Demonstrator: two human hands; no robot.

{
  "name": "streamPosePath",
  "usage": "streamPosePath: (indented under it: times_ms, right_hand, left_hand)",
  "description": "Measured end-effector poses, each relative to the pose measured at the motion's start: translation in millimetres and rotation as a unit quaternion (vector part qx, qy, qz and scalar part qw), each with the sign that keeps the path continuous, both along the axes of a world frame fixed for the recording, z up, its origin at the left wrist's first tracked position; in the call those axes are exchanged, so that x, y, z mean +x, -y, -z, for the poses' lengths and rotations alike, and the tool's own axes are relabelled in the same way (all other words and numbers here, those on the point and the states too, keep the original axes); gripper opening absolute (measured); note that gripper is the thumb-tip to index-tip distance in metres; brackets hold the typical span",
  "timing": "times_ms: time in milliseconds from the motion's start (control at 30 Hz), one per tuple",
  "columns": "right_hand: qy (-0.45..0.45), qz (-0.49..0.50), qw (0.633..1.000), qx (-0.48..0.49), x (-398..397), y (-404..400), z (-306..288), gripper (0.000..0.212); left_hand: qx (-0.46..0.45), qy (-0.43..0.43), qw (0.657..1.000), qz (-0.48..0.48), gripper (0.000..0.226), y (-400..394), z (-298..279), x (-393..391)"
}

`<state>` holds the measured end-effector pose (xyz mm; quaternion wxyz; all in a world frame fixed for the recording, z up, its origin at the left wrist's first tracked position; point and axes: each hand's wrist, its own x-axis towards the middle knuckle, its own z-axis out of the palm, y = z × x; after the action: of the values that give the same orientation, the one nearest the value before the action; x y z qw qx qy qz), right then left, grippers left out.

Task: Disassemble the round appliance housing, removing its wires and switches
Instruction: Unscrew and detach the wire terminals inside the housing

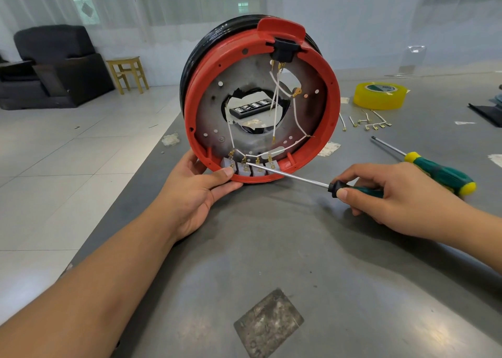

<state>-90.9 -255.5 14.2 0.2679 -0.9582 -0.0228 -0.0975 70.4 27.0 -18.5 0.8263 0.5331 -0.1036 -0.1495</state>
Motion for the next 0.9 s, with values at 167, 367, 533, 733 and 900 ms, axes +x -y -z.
streamPosePath:
  times_ms: [167,367,533,733,900]
  right_hand:
    - [0.048,0.007,0.998,-0.032,-4.2,-5.2,3.2,0.037]
    - [0.067,0.008,0.997,-0.045,-5.1,-6.6,7.2,0.037]
    - [0.058,0.009,0.997,-0.048,-4.3,-6.2,8.8,0.038]
    - [0.056,0.015,0.998,-0.039,-3.9,-7.1,7.3,0.035]
    - [0.015,0.022,0.999,-0.025,-1.6,-7.4,3.3,0.028]
  left_hand:
    - [-0.006,-0.003,1.0,-0.002,0.046,0.0,0.6,0.7]
    - [-0.002,-0.001,1.0,-0.005,0.043,0.0,1.0,0.4]
    - [-0.002,-0.004,1.0,-0.004,0.047,-0.9,1.1,1.6]
    - [-0.01,-0.006,1.0,-0.004,0.051,-1.1,2.1,2.6]
    - [-0.007,-0.002,1.0,0.0,0.051,-1.1,2.6,3.3]
